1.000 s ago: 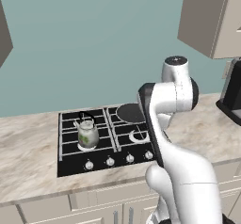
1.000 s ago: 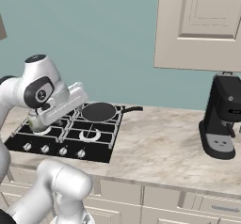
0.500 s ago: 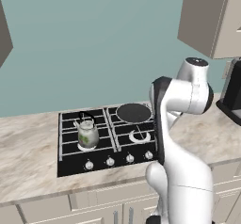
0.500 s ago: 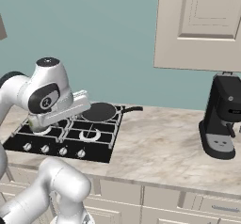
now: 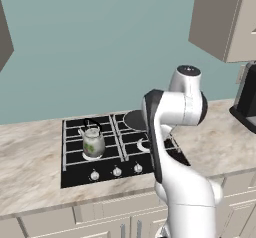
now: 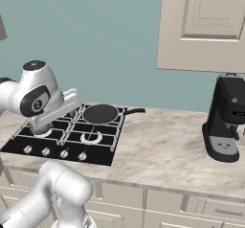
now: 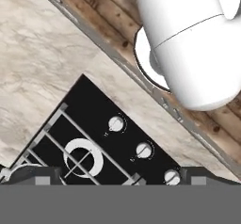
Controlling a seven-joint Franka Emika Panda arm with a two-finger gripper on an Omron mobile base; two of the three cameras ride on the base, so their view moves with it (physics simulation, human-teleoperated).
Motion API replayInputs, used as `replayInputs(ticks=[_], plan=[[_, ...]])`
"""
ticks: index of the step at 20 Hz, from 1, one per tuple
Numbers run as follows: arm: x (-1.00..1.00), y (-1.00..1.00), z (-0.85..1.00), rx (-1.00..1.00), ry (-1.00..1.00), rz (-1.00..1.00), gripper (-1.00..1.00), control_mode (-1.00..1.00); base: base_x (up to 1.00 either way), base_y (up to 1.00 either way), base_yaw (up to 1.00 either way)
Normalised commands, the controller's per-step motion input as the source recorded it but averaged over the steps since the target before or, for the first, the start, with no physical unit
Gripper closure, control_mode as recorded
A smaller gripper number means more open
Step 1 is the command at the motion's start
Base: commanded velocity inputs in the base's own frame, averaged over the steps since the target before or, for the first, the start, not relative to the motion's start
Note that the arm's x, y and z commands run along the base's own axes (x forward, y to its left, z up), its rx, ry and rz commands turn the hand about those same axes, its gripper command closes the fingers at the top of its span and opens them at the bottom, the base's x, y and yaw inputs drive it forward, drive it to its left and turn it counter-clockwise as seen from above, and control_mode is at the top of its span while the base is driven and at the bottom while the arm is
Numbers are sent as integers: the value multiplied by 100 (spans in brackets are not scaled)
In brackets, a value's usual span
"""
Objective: Pick the pan from the cabinet and place it on the stove. Then turn on the stove burner for the pan.
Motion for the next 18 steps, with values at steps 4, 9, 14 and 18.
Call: replayInputs(ticks=[4, 9, 14, 18], plan=[[0, 9, 1, -2, 13, 32, -100, -100, 0, 0, 0], [-1, 8, 11, -3, 10, 33, -100, -100, 0, 0, 0], [0, 5, 9, -4, 4, 36, -100, -100, 0, 0, 0], [-6, 2, 1, -8, 1, 37, -100, -100, 0, 0, 0]])
